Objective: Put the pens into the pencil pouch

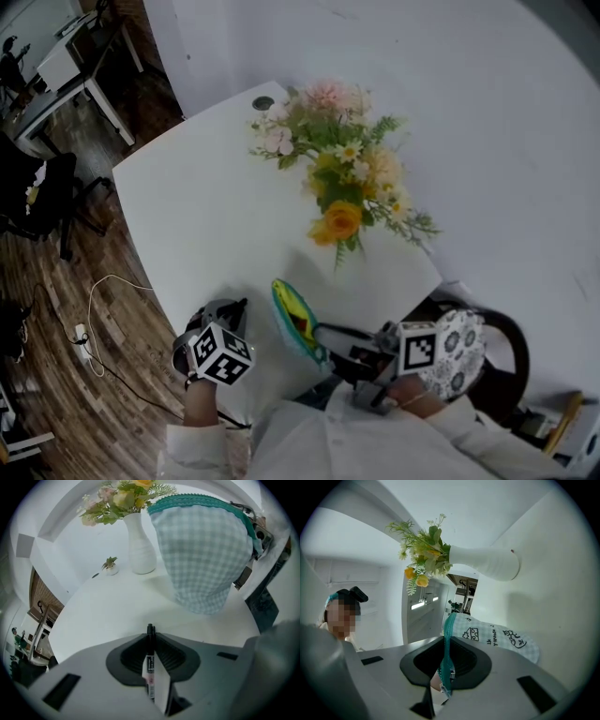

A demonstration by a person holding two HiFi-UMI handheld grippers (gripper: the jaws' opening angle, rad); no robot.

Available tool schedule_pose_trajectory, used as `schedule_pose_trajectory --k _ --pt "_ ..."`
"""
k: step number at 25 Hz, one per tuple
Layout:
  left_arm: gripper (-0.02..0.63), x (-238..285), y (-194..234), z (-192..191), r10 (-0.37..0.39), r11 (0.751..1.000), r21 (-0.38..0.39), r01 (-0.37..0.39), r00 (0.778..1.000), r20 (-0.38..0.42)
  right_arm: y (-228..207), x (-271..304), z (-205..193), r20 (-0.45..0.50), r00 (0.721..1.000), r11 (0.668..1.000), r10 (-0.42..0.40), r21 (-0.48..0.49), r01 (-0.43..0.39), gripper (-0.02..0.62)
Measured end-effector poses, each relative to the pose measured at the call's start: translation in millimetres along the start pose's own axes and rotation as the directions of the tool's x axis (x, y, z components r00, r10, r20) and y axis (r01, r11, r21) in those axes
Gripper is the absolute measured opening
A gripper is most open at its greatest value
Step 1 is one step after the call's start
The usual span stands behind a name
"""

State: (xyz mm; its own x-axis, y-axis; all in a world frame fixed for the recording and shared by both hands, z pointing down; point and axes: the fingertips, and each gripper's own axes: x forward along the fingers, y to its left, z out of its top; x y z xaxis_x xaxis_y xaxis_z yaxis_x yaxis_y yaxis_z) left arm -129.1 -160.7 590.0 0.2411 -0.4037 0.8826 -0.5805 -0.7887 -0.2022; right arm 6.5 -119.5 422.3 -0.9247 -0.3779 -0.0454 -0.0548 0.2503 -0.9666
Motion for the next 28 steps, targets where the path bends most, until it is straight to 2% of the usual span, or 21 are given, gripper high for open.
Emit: schedule_pose_trajectory --k 5,10,14,18,22,26,28 --pt "0.060 -6 3 3 0.046 0.998 -0.036 -0.045 0.998 0.031 1 5 -6 -0.015 1.000 1.000 0.004 -0.015 -0.004 0.040" --pt "0.060 -33 9 29 0.127 0.989 -0.092 -0.113 0.980 0.154 1 5 -10 -0.015 1.000 1.000 0.002 -0.021 -0.002 0.040" --pt "0.060 -58 7 57 0.148 0.983 -0.149 -0.111 0.952 0.269 1 4 -11 -0.013 1.000 1.000 -0.001 -0.024 0.001 0.040" --pt "0.060 -83 4 81 0.164 0.972 -0.222 -0.080 0.907 0.388 1 3 -10 -0.014 1.000 0.999 -0.007 -0.034 0.006 0.040" --pt "0.060 -105 4 102 0.177 0.964 -0.259 -0.055 0.862 0.474 2 4 -8 -0.002 1.000 0.999 -0.008 -0.041 0.008 0.040" --pt "0.060 -126 2 119 0.169 0.937 -0.345 0.047 0.805 0.568 3 5 -8 -0.006 1.000 0.999 -0.006 -0.045 0.006 0.039" --pt "0.060 -138 5 127 0.184 0.927 -0.369 0.069 0.774 0.606 2 5 -7 -0.008 1.000 0.999 -0.007 -0.047 0.007 0.040"
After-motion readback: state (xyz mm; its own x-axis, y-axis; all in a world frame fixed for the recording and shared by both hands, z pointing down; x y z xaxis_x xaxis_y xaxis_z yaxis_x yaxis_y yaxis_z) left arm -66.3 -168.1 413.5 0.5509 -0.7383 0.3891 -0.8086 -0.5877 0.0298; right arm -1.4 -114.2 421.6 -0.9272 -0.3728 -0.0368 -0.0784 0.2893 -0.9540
